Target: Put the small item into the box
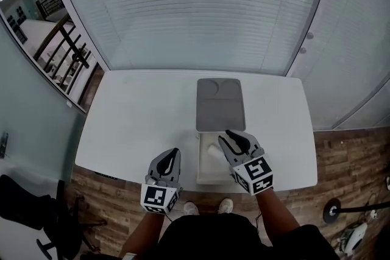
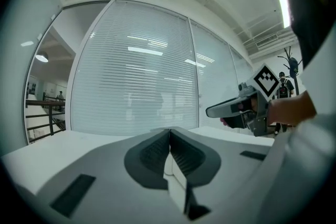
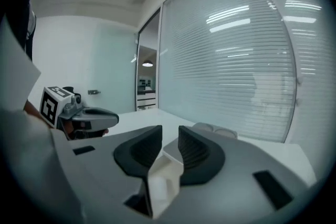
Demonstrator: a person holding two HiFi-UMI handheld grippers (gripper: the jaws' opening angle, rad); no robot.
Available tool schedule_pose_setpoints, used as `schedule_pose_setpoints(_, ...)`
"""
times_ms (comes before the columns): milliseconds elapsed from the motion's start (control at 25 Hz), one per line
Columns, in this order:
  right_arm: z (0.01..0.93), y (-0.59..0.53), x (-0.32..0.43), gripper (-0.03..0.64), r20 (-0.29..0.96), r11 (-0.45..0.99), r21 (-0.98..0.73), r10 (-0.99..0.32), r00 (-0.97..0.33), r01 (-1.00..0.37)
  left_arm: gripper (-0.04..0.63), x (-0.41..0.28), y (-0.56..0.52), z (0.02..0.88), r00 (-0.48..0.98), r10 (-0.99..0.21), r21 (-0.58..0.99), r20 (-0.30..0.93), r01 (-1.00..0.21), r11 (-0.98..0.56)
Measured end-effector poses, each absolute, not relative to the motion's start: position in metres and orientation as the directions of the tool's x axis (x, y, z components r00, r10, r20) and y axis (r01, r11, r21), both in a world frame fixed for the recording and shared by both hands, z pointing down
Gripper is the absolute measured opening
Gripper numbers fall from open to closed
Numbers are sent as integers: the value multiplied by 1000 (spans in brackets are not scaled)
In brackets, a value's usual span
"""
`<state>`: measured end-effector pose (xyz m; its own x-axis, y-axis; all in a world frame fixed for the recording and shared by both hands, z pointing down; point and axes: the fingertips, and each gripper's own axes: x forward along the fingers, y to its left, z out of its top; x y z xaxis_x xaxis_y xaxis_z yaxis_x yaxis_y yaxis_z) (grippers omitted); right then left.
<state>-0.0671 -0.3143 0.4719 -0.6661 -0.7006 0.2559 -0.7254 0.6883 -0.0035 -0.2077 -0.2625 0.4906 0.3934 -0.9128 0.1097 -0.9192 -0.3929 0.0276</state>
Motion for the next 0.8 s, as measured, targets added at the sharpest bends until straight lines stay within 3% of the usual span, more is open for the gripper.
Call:
schedule_pose_setpoints(200, 445, -306, -44, 6, 128, 627, 44, -776, -618, -778, 12, -185, -261, 476, 437, -895, 44, 86, -899, -435)
schedule_pose_setpoints(560, 429, -293, -12, 5, 18, 535, 9, -845, -535, -845, 12, -169, -266, 469, 467, -882, 37, 67, -884, -465)
schedule_pose_setpoints(800, 416, -276, -29, 5, -13, 571, 134, -817, -577, -810, 12, -165, -261, 467, 478, -876, 33, 60, -878, -477)
